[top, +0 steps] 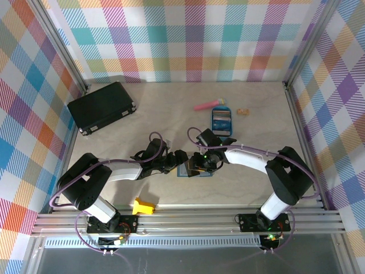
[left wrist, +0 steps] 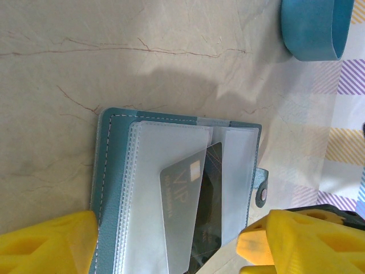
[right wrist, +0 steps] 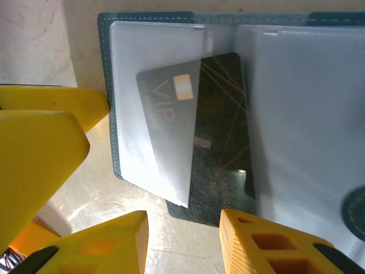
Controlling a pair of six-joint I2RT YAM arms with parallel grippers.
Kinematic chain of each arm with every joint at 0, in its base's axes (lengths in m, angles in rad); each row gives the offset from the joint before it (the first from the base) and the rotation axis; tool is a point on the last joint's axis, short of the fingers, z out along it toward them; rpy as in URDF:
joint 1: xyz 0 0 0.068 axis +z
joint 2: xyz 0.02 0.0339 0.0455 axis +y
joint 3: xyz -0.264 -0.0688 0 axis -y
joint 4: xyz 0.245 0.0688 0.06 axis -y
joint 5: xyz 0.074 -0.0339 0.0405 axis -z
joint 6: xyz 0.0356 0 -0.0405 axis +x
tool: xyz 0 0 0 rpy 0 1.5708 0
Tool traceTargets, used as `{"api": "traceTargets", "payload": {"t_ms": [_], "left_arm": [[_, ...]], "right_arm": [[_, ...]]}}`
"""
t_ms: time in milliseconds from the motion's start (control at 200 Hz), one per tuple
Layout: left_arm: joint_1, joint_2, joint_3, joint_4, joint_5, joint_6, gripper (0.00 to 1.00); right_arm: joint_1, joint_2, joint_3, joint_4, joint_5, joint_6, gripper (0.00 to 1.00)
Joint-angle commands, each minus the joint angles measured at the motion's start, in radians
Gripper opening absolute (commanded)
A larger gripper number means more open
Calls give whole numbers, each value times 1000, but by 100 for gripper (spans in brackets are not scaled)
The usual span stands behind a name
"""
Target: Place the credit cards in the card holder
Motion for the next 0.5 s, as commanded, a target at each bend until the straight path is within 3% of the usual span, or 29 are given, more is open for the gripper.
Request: {"api": "traceTargets", "payload": {"t_ms": [0,495], "left_arm": [[-19,14,-11,10,-1,-11,78],[-18,21,-15,16,-2,-18,77]], "right_arm": [[5,40,-13,64,-59,-3,37],[-25,100,-47,126,0,76,36]]}}
